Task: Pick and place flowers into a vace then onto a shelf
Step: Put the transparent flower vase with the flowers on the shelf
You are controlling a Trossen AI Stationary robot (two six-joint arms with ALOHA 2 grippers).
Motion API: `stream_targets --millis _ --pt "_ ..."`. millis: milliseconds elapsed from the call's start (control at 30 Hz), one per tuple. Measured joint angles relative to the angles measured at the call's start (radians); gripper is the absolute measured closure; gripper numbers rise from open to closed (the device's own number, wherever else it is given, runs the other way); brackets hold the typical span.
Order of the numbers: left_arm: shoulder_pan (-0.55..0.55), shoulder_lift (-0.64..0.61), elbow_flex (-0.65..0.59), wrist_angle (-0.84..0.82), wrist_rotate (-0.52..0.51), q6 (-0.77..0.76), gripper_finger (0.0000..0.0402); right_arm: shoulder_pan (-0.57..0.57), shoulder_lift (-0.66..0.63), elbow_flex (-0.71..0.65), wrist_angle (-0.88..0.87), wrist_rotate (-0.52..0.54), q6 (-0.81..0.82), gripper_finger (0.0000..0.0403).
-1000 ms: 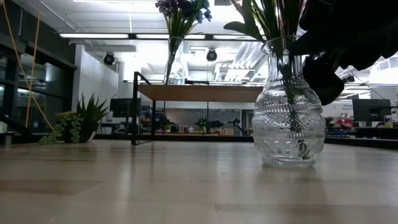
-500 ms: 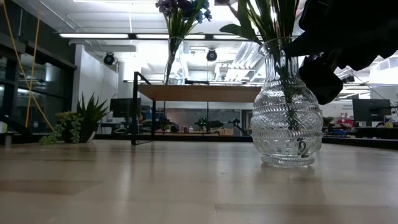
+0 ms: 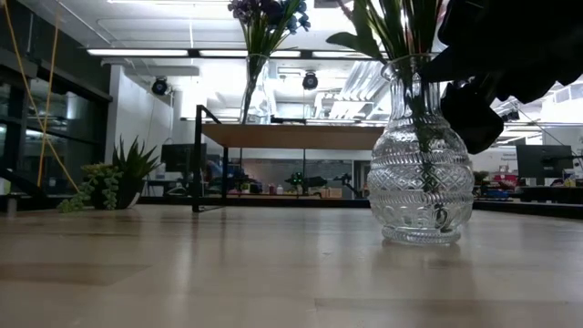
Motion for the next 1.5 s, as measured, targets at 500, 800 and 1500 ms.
stream_targets --millis 500,800,1500 --pt "0.0 0.0 0.0 -0.011 0.0 0.0 0.0007 0.0 0.029 0.0 0.001 -0.004 0.031 0.0125" --pt "0.0 0.0 0.0 -0.011 -0.001 0.0 0.0007 0.0 0.1 0.002 0.128 -0.013 0.026 0.0125" --pt "0.0 0.0 0.0 -0.02 -0.001 0.007 0.0007 0.001 0.1 0.001 0.165 0.005 -0.002 0.0125"
